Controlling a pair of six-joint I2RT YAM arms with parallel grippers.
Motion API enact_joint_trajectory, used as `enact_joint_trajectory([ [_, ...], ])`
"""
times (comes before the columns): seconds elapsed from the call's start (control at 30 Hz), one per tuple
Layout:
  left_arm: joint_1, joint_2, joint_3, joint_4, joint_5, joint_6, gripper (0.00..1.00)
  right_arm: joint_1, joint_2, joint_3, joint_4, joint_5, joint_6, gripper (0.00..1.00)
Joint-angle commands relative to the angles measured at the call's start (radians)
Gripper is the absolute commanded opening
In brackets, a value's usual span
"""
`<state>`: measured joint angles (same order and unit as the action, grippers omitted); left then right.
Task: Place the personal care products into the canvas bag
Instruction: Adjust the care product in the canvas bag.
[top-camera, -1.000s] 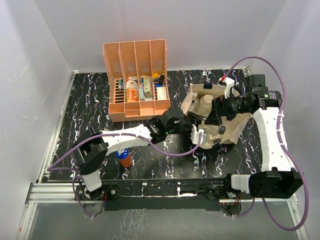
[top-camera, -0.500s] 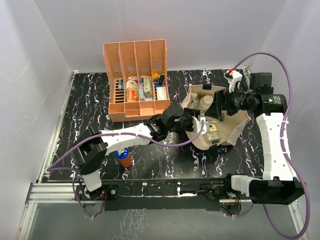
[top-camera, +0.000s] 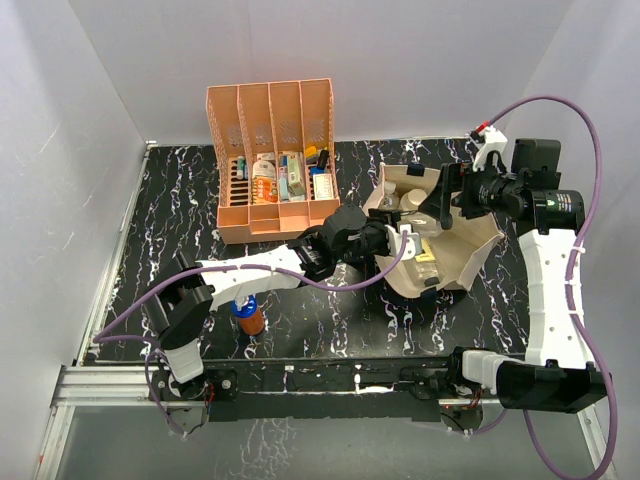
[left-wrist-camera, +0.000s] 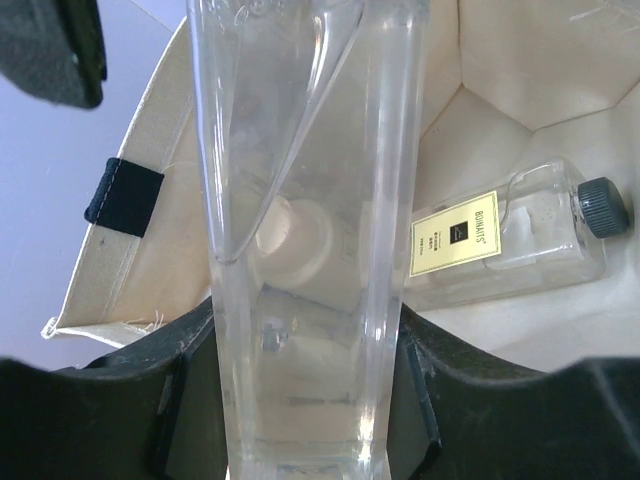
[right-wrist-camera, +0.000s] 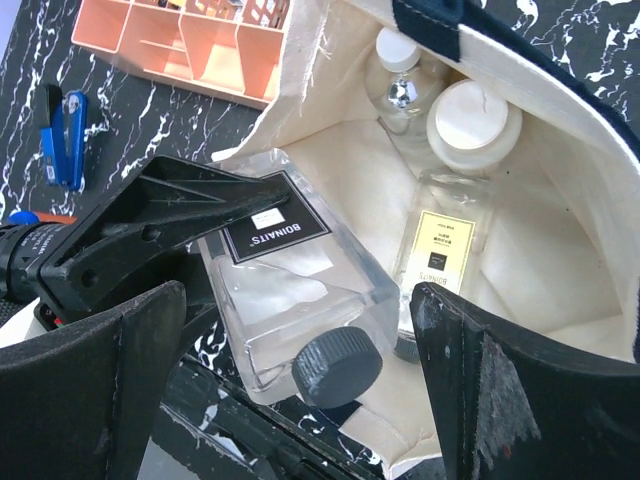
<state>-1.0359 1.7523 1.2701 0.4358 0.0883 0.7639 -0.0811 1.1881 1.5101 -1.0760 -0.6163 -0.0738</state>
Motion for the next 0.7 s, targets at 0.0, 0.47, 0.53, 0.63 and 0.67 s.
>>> enact_joint_trajectory([
  [0.0, 0.011, -0.087, 0.095, 0.198, -0.044, -0.011, 0.00, -0.036, -0.013, 0.022, 0.046, -0.055, 0.028, 0.99],
  [0.47, 0.032, -0.087, 0.147, 0.222, -0.052, -0.125, 0.00, -0.087, 0.005, -0.022, 0.011, -0.227, -0.020, 0.99],
  [0.53, 0.038, -0.094, 0.139, 0.233, -0.040, -0.142, 0.00, -0.101, 0.011, -0.025, 0.006, -0.239, -0.031, 0.99],
  [0.63, 0.047, -0.109, 0.124, 0.251, -0.005, -0.163, 0.00, -0.133, 0.025, -0.033, -0.003, -0.265, -0.046, 0.99],
  [0.67, 0.048, -0.112, 0.121, 0.255, 0.002, -0.167, 0.00, -0.143, 0.031, -0.032, -0.005, -0.278, -0.051, 0.99],
])
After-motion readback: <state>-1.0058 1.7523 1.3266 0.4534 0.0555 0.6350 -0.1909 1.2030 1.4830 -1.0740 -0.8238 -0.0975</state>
